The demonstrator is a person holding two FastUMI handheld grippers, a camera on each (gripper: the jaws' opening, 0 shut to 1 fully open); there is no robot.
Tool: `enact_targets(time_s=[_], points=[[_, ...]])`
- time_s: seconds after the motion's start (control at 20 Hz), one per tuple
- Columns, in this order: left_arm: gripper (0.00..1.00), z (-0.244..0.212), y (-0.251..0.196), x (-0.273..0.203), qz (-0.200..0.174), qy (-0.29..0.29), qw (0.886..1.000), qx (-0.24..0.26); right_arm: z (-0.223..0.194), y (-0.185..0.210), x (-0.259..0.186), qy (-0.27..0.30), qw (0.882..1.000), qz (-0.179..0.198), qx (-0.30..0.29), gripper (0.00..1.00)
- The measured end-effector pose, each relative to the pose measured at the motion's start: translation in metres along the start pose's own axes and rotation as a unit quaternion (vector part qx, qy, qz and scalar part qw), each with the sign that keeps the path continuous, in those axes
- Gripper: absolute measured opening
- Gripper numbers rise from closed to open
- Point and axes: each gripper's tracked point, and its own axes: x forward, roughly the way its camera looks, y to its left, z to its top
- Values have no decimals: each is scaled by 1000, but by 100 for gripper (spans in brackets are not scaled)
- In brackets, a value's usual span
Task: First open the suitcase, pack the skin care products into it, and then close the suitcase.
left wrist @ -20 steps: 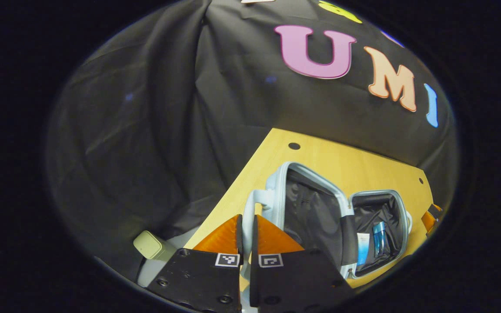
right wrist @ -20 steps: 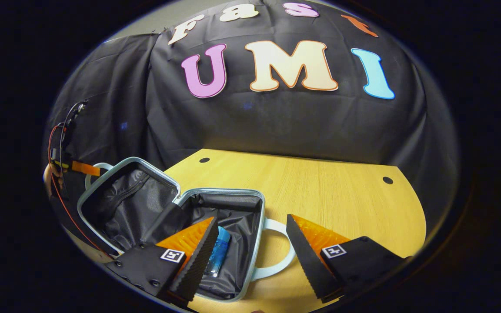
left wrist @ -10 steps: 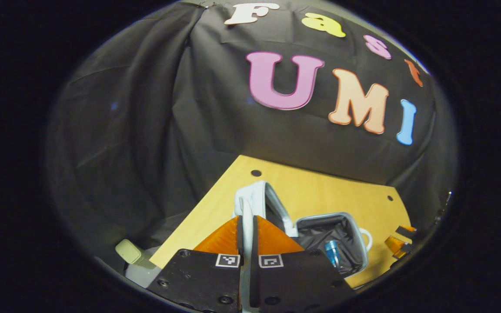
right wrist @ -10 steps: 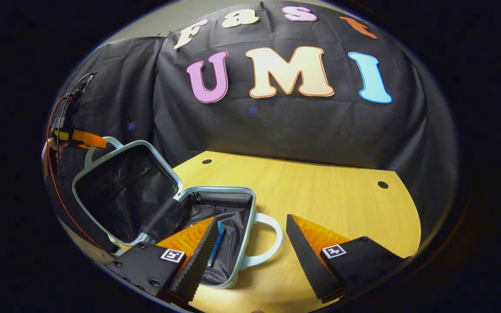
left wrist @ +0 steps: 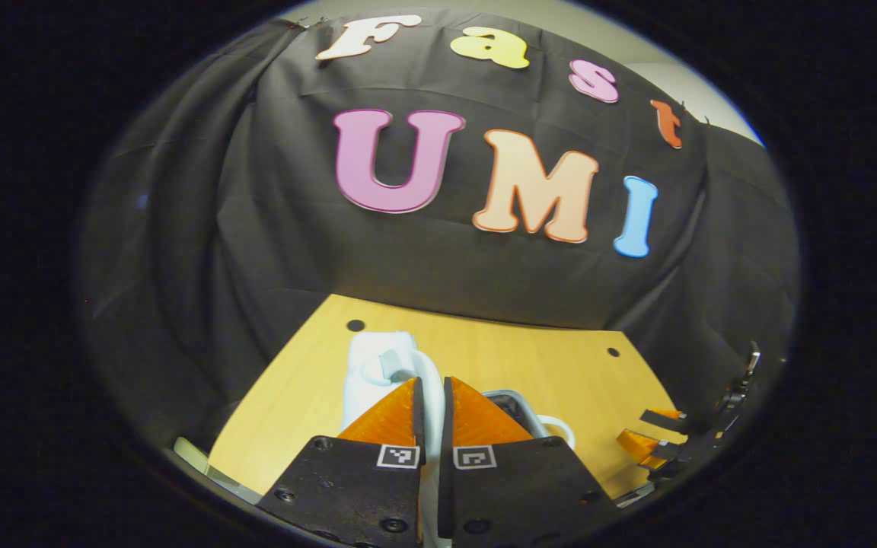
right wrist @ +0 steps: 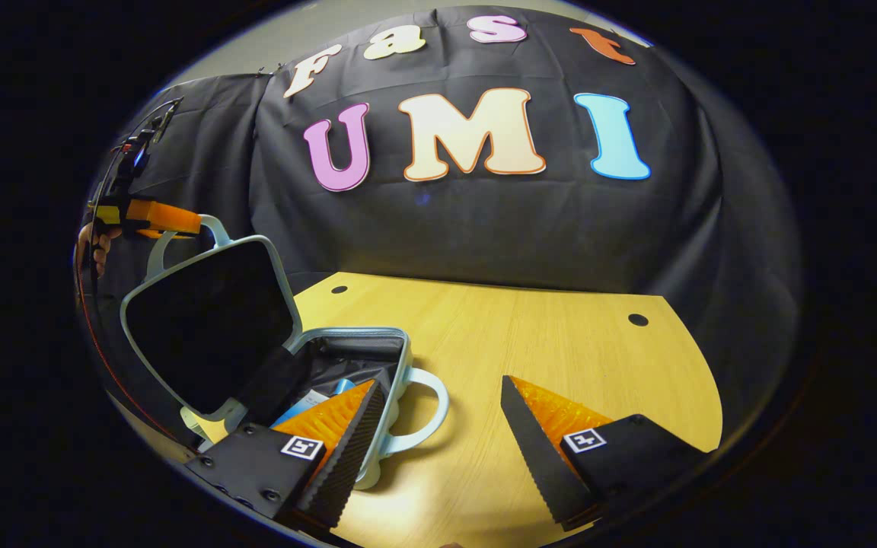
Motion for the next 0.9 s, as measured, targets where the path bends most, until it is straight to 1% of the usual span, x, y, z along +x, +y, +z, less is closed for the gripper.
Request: enact_targets(time_s=[0.25, 0.4, 0.65, 0.9], points=[[2, -8, -59, 20, -62, 9, 998, -20, -2, -22, -15, -3, 1000, -15, 0, 98], [2, -22, -89, 32, -92, 26, 995, -20, -5, -38, -24, 1, 1000, -28, 7, 98], [2, -51, -131, 51, -124, 65, 990, -13, -4, -66, -41, -5, 999, -53, 11, 98], [2, -93, -161, 71, -136, 105, 985, 2, -7, -89, -54, -4, 997, -70, 10, 98]])
